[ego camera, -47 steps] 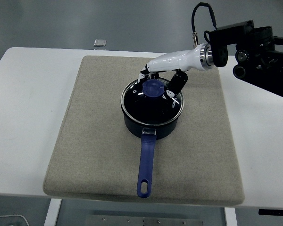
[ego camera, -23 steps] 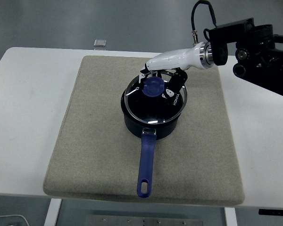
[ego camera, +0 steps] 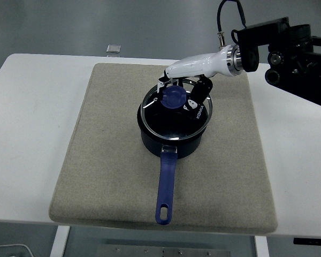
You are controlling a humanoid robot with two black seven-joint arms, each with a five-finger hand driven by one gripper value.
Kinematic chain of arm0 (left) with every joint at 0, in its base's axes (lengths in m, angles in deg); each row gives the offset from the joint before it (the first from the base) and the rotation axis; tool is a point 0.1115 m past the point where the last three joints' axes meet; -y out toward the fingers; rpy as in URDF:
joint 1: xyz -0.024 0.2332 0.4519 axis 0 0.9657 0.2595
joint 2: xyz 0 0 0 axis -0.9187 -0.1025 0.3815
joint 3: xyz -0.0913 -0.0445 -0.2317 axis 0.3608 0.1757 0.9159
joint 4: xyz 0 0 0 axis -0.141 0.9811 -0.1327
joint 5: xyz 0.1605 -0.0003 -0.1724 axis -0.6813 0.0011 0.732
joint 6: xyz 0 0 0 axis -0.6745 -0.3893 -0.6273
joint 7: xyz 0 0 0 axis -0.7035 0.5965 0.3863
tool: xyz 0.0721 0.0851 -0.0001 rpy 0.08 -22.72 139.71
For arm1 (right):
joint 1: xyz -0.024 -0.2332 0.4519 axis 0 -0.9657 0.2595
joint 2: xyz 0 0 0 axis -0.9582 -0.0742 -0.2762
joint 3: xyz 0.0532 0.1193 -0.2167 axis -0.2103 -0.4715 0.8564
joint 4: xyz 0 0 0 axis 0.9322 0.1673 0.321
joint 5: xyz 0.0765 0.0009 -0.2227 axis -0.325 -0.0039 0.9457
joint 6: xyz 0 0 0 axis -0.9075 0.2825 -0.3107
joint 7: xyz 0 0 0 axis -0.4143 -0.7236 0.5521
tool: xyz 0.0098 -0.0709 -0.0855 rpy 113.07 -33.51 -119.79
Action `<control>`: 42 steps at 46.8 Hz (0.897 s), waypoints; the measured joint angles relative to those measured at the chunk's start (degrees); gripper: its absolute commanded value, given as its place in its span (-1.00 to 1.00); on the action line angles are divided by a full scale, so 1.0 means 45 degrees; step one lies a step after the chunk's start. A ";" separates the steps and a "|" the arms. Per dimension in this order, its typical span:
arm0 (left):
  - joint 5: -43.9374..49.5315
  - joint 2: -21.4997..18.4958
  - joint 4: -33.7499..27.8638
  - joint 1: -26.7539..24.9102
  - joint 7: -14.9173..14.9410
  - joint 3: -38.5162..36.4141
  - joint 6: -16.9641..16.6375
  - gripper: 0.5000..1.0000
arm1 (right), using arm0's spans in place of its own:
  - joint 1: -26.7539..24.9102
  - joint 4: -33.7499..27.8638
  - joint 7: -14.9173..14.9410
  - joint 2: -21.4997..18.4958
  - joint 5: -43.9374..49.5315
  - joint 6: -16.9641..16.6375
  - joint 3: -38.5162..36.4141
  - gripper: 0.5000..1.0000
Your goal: Lift the pot lid and place it to the right of the pot.
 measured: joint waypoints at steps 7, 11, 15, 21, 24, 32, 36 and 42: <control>0.0000 0.0000 0.0000 0.0008 0.0000 0.0000 -0.0001 1.00 | 0.0386 -0.0002 -0.0046 0.0146 -0.0885 -0.0428 -0.0005 -0.81; 0.0000 0.0000 0.0000 -0.0002 0.0000 0.0001 -0.0001 1.00 | 0.0619 -0.0016 -0.0068 0.0271 -0.1090 -0.0628 0.0002 -0.83; 0.0000 0.0000 0.0000 0.0002 0.0000 0.0001 0.0000 1.00 | 0.0784 -0.0123 -0.0072 0.0412 -0.1263 -0.0704 0.0035 -0.86; 0.0001 0.0000 0.0000 0.0002 0.0000 0.0000 -0.0001 1.00 | 0.0871 -0.0469 -0.0145 0.0557 -0.1795 -0.0801 0.0074 -0.87; 0.0002 0.0000 0.0000 0.0002 0.0000 0.0000 0.0000 1.00 | 0.0873 -0.0680 -0.0172 0.0631 -0.1968 -0.0850 0.0089 -0.87; 0.0004 0.0000 0.0000 0.0003 0.0000 0.0000 0.0001 1.00 | 0.0867 -0.1223 -0.0373 0.0826 -0.2518 -0.0877 0.0188 -0.87; 0.0005 0.0000 0.0000 0.0004 0.0000 0.0000 0.0000 1.00 | 0.0781 -0.1516 -0.0408 0.0989 -0.2861 -0.0873 0.0293 -0.87; 0.0006 0.0000 0.0000 -0.0002 -0.0001 0.0000 0.0001 1.00 | 0.0622 -0.2212 -0.0446 0.1047 -0.3298 -0.0861 0.0293 -0.88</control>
